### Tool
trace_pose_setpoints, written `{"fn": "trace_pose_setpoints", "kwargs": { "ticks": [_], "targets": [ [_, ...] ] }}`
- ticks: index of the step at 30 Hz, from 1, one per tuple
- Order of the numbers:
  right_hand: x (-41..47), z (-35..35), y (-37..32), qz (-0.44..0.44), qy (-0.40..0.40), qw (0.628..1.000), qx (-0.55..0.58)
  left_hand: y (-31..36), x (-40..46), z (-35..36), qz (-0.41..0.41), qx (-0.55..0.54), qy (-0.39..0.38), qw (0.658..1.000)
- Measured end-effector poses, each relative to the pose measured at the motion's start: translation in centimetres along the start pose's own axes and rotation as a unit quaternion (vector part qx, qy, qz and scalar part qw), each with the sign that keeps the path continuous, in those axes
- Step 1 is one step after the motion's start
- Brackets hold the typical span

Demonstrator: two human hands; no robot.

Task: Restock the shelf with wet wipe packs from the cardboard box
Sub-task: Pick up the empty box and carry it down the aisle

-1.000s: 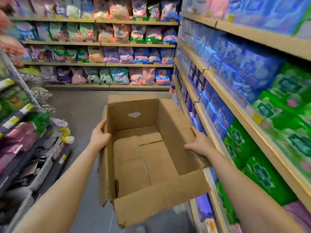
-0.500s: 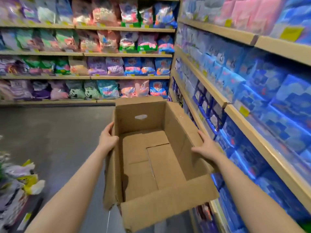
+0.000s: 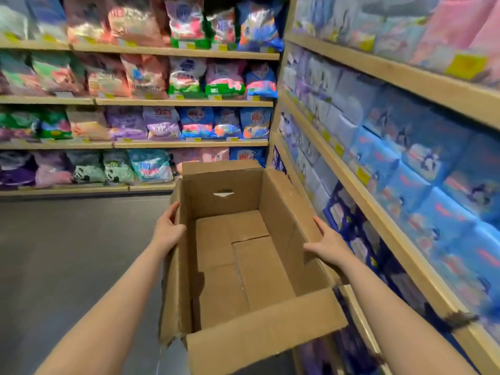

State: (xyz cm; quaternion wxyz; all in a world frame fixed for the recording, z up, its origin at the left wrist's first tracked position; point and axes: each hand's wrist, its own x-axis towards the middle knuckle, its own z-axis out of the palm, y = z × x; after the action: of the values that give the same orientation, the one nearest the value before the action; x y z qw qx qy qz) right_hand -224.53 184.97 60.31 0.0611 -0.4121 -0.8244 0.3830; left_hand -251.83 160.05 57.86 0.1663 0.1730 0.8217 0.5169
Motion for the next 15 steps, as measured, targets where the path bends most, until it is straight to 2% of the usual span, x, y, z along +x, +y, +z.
{"fn": "trace_pose_setpoints", "kwargs": {
  "ticks": [9, 15],
  "targets": [
    [21.3, 4.7, -3.4, 0.064, 0.014, 0.998, 0.004, -1.7, 25.9, 4.3, -0.012, 0.019, -0.077, 0.997],
    [33.7, 10.7, 0.1, 0.100, 0.004, 0.993, -0.065, -7.9, 37.9, 10.4, -0.001, 0.045, -0.084, 0.995]
  ]
}}
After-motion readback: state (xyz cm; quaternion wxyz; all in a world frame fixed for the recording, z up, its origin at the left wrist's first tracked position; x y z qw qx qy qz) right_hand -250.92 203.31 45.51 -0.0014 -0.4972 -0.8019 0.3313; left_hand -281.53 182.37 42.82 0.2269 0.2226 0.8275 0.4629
